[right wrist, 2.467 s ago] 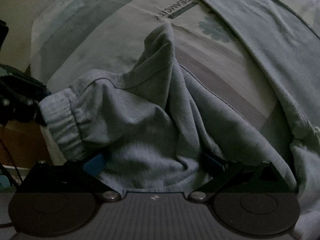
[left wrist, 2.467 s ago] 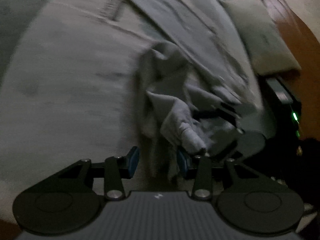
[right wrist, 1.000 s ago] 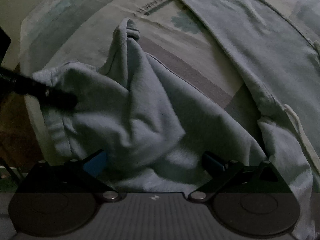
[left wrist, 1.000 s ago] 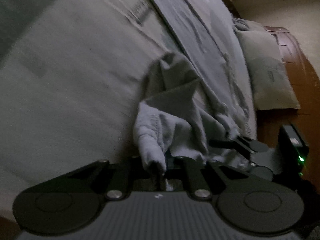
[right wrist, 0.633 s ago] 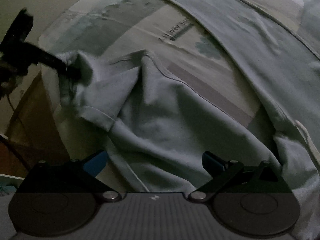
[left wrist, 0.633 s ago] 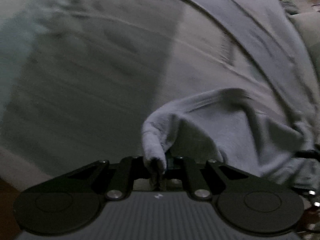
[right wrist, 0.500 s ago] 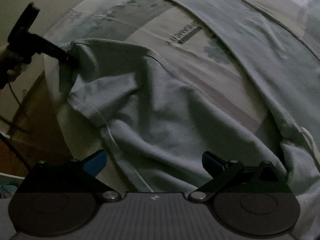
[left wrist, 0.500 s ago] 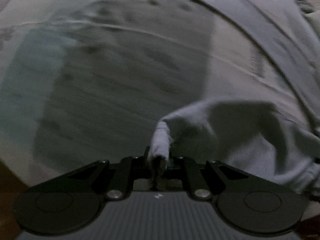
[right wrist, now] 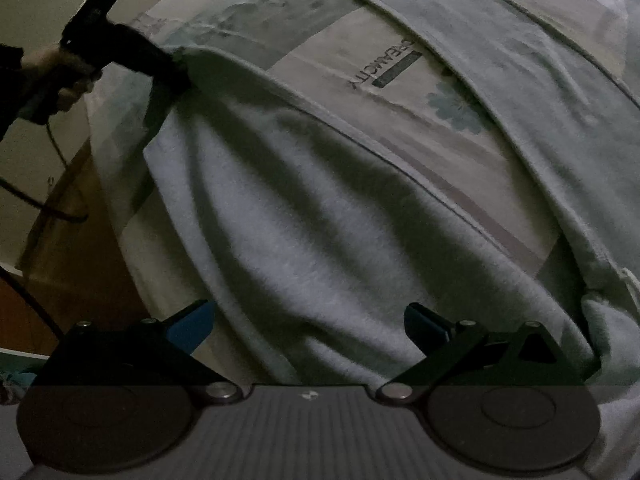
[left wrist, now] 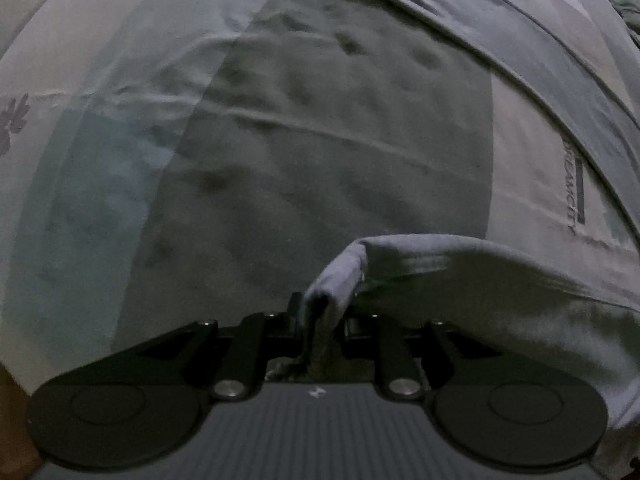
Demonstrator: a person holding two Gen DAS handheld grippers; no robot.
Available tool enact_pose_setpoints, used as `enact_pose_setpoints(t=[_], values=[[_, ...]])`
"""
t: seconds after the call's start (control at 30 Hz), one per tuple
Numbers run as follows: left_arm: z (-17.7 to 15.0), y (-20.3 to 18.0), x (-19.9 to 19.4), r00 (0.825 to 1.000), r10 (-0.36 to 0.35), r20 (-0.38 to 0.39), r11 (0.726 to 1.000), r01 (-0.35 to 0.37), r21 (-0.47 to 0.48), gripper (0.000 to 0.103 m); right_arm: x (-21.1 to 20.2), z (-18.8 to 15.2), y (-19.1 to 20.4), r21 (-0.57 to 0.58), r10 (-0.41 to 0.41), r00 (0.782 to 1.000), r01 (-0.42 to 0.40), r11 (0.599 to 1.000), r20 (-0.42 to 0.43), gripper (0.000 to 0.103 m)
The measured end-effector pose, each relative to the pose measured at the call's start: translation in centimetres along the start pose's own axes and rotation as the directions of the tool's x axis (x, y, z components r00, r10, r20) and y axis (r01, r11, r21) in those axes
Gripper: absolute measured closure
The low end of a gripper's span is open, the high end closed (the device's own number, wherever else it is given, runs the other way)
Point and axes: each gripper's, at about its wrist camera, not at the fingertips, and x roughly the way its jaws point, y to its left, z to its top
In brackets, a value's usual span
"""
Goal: Fold clothes
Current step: 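Lay the held cuff onto the folded sweatpants with the left gripper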
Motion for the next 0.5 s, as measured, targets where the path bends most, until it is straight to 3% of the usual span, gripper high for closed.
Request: enact_pose_setpoints(t=[0.2, 0.37, 0.47, 0.5], values=[[-1.1, 1.9, -1.9, 0.997, 0.031, 0.065, 0.998, -0.028, -0.052, 0.050, 0.0, 0.1, 0.0, -0.007, 0.011, 1.000, -0.011, 1.000, 0.001, 0.000], [-3.1, 2.7, -4.4, 0.991, 0.002, 0.130, 0.989, 0.017, -0.146, 0.050, 0.1, 0.4, -1.3, 0.024, 0.014, 1.000, -0.014, 1.000, 0.010, 0.000], [-4.3, 3.0, -4.9, 0.986, -0.033, 0.166, 0.976, 0.068, -0.207, 0.036, -0.3, 0.6, -1.6, 0.027, 0.028, 0.999, -0.029, 0.999, 0.018, 0.000], [-4.6, 3.2, -4.8, 0.985, -0.041, 0.166, 0.970, 0.079, -0.231, 0.037, -0.4, 0.7, -1.5, 0.024, 0.033, 0.999, -0.033, 0.999, 0.020, 0.000]])
